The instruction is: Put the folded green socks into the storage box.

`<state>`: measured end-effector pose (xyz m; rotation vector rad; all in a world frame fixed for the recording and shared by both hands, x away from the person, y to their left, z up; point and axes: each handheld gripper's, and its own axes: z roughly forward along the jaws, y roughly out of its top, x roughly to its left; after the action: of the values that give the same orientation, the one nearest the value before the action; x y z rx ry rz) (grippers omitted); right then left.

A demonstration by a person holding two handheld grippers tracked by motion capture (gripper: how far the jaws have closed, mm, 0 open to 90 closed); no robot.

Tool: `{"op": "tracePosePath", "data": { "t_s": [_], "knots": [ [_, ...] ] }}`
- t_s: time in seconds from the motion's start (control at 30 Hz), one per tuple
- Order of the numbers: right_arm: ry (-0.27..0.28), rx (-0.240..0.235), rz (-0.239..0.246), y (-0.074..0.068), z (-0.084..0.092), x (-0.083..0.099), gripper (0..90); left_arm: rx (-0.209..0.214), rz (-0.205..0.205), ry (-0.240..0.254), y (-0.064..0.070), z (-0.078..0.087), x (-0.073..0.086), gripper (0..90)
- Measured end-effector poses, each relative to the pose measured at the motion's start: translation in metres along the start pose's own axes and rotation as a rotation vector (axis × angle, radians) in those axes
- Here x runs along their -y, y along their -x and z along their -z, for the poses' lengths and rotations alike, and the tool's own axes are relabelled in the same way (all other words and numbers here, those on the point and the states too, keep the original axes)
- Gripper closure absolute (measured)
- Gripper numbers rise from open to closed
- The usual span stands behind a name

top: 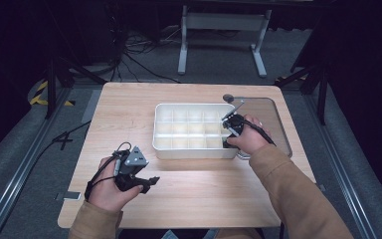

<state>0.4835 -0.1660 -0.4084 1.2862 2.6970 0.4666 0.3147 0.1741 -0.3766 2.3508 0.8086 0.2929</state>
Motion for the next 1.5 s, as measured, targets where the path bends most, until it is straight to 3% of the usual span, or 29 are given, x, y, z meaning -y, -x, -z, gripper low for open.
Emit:
{"op": "tracePosePath", "data": {
  "t_s": [0.03, 0.1, 0.17, 0.33, 0.6, 0.87, 1.03, 1.5],
  "knots": [
    [0.019, -0.005, -0.040, 0.000, 0.005, 0.001, 51.2, 0.001, -0.002, 0.001, 0.000, -0.001, 0.000, 37.5],
    [0.091, -0.022, -0.065, -0.001, 0.013, 0.003, 48.0, 0.003, -0.002, 0.002, 0.000, -0.001, 0.000, 37.4],
    [0.124, -0.035, -0.053, -0.001, 0.022, 0.005, 48.5, 0.006, 0.002, 0.007, 0.000, 0.000, -0.001, 37.4],
    [0.267, -0.058, -0.013, -0.001, 0.051, 0.012, 45.6, 0.008, 0.001, 0.014, 0.001, 0.003, -0.001, 37.4],
    [0.390, -0.138, 0.037, -0.003, 0.083, 0.030, 43.7, 0.024, 0.009, 0.026, 0.002, 0.005, -0.001, 37.4],
    [0.441, -0.180, 0.133, -0.014, 0.101, 0.048, 40.9, 0.033, 0.007, 0.026, 0.004, 0.007, -0.001, 37.3],
    [0.458, -0.183, 0.161, -0.018, 0.106, 0.055, 40.0, 0.029, 0.004, 0.026, 0.004, 0.008, -0.002, 37.3],
    [0.474, -0.206, 0.236, -0.032, 0.103, 0.085, 37.5, 0.054, -0.011, 0.017, 0.009, 0.005, -0.004, 37.1]
  ]
}}
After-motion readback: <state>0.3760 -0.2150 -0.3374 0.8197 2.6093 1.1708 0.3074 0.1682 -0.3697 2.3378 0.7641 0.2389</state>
